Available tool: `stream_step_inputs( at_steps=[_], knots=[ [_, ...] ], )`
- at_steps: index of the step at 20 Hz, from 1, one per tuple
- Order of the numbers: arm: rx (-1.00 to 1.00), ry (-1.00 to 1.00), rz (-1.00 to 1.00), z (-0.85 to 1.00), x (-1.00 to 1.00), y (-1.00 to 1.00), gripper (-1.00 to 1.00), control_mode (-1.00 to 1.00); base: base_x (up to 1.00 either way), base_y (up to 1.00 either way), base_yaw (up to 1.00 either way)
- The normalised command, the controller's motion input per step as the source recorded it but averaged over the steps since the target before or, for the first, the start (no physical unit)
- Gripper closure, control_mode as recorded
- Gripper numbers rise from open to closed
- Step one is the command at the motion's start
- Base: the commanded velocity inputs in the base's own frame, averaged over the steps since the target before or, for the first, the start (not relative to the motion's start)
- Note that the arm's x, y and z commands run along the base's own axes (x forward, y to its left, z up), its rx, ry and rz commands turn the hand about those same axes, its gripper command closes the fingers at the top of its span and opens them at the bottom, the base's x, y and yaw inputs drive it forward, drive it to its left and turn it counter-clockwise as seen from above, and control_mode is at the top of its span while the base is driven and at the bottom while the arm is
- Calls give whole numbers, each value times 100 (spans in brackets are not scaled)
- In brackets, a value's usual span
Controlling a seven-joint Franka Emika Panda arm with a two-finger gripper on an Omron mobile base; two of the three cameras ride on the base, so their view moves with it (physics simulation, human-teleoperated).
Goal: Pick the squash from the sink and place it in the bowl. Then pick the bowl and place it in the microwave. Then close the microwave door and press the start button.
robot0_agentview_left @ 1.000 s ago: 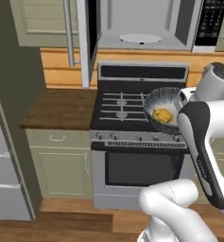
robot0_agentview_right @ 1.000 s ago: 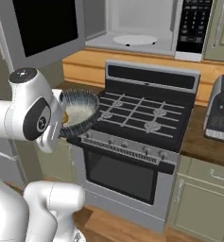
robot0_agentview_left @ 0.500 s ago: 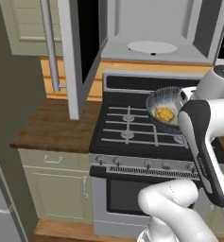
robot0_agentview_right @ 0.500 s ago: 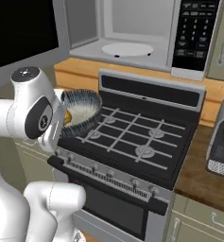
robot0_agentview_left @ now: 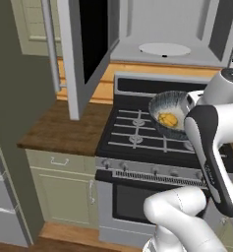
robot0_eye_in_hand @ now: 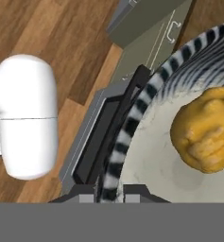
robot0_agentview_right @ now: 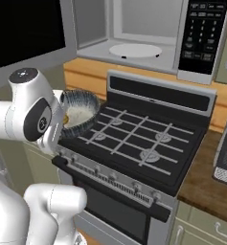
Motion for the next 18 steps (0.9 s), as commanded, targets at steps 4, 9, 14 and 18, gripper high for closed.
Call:
stream_step_inputs(
  at_steps=[4, 9, 14, 18],
  knots=[
    [0, 0, 0, 0, 0, 0, 100, 100, -4, -24, -13],
    [0, 0, 0, 0, 0, 0, 100, 100, 13, -3, -25],
    [0, -12, -7, 13, 5, 0, 100, -100, 5, 0, -5],
    [0, -29, 0, 53, 13, -5, 100, -100, 0, 0, 0]
  ],
)
